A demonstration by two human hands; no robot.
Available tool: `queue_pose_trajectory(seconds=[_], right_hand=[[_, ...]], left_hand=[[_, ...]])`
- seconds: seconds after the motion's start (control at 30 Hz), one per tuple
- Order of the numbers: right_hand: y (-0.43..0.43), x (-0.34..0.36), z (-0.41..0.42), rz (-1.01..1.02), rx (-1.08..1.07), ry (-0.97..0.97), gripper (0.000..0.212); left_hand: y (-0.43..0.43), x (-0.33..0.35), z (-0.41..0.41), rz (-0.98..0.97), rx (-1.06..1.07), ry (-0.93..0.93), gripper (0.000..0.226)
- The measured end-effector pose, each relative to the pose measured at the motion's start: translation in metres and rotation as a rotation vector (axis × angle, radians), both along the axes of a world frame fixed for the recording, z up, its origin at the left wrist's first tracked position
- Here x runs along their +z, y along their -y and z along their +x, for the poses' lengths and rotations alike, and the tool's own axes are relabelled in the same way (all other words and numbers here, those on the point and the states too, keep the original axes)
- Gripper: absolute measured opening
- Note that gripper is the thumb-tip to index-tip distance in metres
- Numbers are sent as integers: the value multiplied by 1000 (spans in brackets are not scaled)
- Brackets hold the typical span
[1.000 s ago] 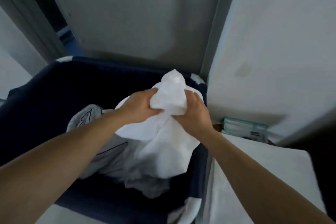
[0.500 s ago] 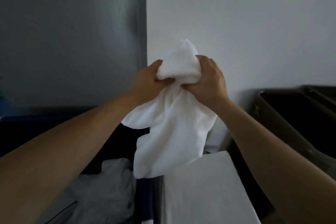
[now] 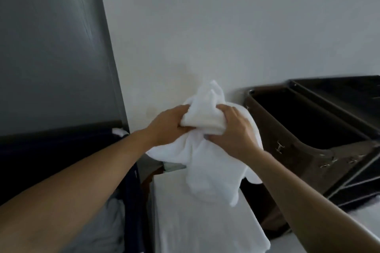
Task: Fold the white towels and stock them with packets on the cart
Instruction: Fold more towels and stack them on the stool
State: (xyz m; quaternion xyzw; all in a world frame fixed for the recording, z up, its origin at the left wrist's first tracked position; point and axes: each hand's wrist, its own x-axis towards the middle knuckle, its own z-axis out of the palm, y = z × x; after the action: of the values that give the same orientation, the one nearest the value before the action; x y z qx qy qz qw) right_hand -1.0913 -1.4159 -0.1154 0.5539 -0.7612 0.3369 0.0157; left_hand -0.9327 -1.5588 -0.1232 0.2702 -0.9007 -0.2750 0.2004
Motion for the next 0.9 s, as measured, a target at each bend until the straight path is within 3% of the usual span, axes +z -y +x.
queue_pose_trajectory(seconds=[0.1, 0.2, 0.3, 0.37, 0.47, 0.53, 0.6, 0.7, 0.73, 0.8, 0.87, 0.9], right_hand=[[-9, -77, -25, 357, 125, 140, 75], [-22, -151, -48, 816, 281, 151, 60], [-29, -206, -67, 1106, 428, 203, 57], [-24, -222, -78, 1063, 416, 201, 55], [-7, -232, -84, 846, 311, 147, 55], [5, -232, -83, 702, 212, 232, 62], [18, -232, -79, 674, 144, 386, 78], [25, -230, -69, 745, 85, 819, 92], [24, -226, -65, 762, 100, 901, 85], [22, -217, -59, 753, 192, 876, 59], [18, -199, -57, 671, 293, 842, 33], [15, -190, -58, 636, 335, 841, 28]], left_hand=[[-11, -74, -3, -13, -23, 387, 49], [-32, -148, -3, 162, -97, 771, 24], [-58, -202, 0, 416, -116, 900, 36], [-72, -219, -1, 500, -37, 823, 34], [-86, -226, -6, 503, 87, 719, 26], [-92, -228, -10, 494, 127, 694, 26], [-95, -223, -13, 506, 84, 714, 35], [-96, -206, -16, 541, -5, 705, 41], [-96, -199, -16, 561, 8, 679, 42], [-94, -190, -13, 605, 56, 649, 40], [-89, -180, -8, 646, 109, 617, 20], [-86, -172, -8, 693, 153, 575, 21]])
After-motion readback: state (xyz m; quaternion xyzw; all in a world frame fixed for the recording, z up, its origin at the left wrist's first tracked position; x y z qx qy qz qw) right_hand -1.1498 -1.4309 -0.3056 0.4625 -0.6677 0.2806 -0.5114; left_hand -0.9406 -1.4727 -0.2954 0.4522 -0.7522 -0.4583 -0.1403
